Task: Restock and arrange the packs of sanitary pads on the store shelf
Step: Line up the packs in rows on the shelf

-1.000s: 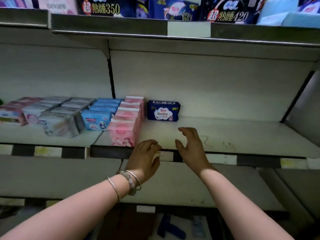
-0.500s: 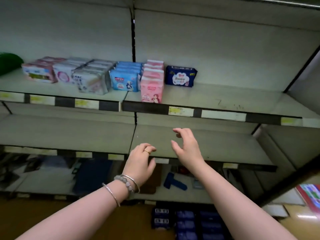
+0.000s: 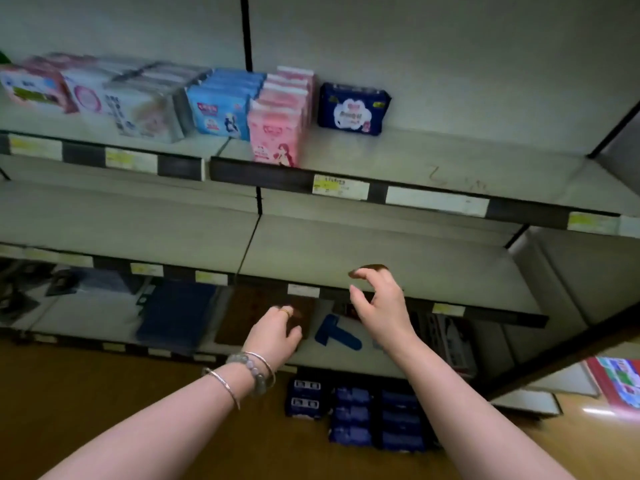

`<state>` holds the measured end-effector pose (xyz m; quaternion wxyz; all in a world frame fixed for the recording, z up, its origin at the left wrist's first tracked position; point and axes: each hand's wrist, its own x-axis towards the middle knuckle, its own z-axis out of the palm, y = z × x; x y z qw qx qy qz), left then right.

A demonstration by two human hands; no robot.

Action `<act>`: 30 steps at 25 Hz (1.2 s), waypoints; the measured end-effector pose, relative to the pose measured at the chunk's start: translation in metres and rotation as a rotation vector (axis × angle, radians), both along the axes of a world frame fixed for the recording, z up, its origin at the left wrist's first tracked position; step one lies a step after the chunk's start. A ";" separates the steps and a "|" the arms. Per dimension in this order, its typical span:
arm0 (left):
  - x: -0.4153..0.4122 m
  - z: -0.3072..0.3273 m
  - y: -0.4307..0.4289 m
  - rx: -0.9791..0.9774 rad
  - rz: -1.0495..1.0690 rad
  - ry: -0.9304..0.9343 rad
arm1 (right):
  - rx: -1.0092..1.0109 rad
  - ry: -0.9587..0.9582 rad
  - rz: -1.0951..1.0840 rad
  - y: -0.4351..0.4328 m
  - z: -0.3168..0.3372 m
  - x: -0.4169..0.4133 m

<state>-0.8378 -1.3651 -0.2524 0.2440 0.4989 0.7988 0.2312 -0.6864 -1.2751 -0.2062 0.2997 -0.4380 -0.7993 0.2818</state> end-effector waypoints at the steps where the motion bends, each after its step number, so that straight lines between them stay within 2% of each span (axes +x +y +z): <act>1: 0.005 -0.010 0.004 -0.055 0.028 -0.007 | -0.049 -0.031 0.000 0.006 -0.012 0.008; 3: 0.015 -0.033 0.009 -0.123 0.083 -0.027 | -0.133 -0.078 0.021 0.018 -0.037 0.020; 9: 0.023 -0.111 0.013 -0.102 0.196 -0.129 | -0.231 -0.064 0.066 0.036 -0.114 0.025; 14: 0.015 -0.184 0.023 -0.094 0.223 -0.172 | -0.208 -0.013 0.058 0.040 -0.195 0.025; 20: -0.004 -0.292 0.020 -0.097 0.201 -0.204 | -0.298 0.008 -0.006 0.035 -0.329 0.010; 24: -0.025 -0.379 0.020 -0.189 0.171 -0.159 | -0.368 0.056 -0.057 0.034 -0.419 -0.003; 30: -0.037 -0.514 0.026 -0.206 0.142 -0.116 | -0.427 0.062 -0.123 0.045 -0.558 -0.025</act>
